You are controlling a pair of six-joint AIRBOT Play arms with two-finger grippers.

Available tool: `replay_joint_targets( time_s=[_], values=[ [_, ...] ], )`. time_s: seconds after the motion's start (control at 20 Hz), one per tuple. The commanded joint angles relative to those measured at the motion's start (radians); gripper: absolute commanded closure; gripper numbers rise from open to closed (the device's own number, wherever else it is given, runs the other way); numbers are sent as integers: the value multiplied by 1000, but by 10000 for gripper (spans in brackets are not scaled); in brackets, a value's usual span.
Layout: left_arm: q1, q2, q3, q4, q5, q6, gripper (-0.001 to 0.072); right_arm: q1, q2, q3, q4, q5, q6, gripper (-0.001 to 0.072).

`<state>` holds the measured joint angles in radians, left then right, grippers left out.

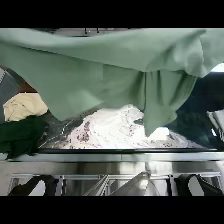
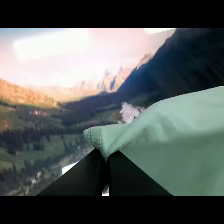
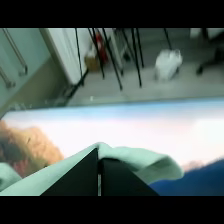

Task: Fold the shirts.

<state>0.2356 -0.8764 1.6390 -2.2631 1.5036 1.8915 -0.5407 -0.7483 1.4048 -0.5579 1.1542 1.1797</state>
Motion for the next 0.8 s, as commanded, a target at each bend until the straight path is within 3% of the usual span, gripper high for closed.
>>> replay_joint_targets(
  time_s=[0.0, 0.15, 0.3, 0.35, 0.4, 0.45, 0.5, 0.55, 0.75],
  values=[
    [-39, -10, -227, 29, -12, 2, 691, 33, -148, -62, -49, 115, 129, 693],
    [-98, -138, -413, 29, -144, 60, 691, 140, -366, -174, -57, 101, 129, 693],
    [-136, -349, -475, 28, -309, 102, 691, 213, -634, -200, -84, -62, 50, 692],
    [-137, -428, -471, 26, -366, 100, 692, 217, -710, -196, -65, -91, 49, 607],
    [-135, -506, -449, 28, -388, 98, 685, 216, -782, -185, -45, -104, 47, 292],
    [-124, -574, -412, 27, -388, 98, 461, 213, -836, -168, -49, -103, 44, 189],
    [-106, -639, -360, 27, -366, 97, 200, 207, -871, -156, -51, -100, 24, 193],
    [-85, -687, -311, 27, -328, 92, -13, 196, -887, -153, -53, -100, 16, 197],
    [32, -789, -156, 27, -102, -6, -9, 107, -858, -152, -136, -8, -20, 214]
  ],
)
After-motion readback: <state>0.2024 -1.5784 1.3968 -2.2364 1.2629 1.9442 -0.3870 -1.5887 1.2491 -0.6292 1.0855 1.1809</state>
